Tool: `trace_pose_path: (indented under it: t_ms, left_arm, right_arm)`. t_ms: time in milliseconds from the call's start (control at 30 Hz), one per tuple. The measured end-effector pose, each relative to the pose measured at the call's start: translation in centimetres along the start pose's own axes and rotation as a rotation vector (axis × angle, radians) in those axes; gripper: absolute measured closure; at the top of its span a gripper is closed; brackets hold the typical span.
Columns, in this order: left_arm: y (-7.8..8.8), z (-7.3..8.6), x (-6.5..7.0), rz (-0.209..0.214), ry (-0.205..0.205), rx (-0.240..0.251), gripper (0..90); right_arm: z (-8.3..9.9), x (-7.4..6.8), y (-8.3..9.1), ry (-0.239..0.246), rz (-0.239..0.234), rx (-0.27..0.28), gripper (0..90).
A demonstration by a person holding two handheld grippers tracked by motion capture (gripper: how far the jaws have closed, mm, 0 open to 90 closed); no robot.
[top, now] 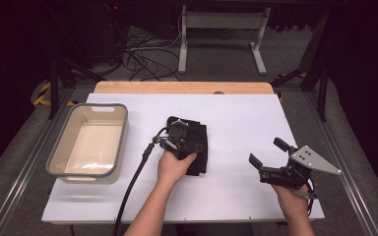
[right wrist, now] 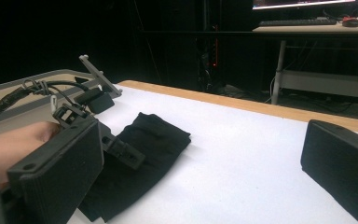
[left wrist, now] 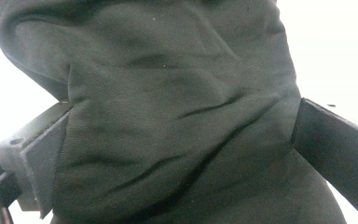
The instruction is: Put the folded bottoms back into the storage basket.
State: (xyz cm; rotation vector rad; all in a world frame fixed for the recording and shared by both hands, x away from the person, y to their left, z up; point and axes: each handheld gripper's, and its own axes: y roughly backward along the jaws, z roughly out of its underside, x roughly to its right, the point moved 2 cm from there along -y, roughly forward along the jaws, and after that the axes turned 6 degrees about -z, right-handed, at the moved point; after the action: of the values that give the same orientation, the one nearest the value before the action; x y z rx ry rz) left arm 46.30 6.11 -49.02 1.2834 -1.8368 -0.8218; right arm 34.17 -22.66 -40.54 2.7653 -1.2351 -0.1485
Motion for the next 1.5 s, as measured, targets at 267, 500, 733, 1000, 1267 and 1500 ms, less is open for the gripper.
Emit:
trace_pose_path:
  t_ms: [267, 500, 733, 1000, 1267, 1500]
  left_arm:
    - [-0.6, 0.1, 1.4, -0.102, -0.051, -0.011, 0.4]
    - [-1.0, 0.4, 2.2, -0.175, -0.101, -0.002, 0.1]
    - [-0.7, 0.6, 2.5, -0.166, -0.141, 0.017, 8.2]
    - [-0.1, 0.8, 2.9, -0.09, -0.195, 0.038, 41.0]
    - [0.0, 1.2, 2.6, -0.006, -0.208, 0.082, 64.6]
    - [0.1, 1.5, 2.5, 0.008, -0.233, 0.129, 67.3]
  right_arm:
    - [0.0, 0.2, 0.1, -0.006, 0.005, -0.006, 0.0]
    - [0.0, 0.1, 0.0, -0.002, 0.003, -0.015, 0.0]
    - [-0.1, 0.0, 0.2, -0.004, 0.005, -0.01, 0.0]
    - [-0.1, -0.2, 0.1, 0.0, 0.0, -0.016, 0.0]
    - [-0.1, -0.1, 0.0, -0.003, -0.001, -0.023, 0.0]
    - [0.0, -0.1, 0.1, -0.006, -0.001, -0.021, 0.0]
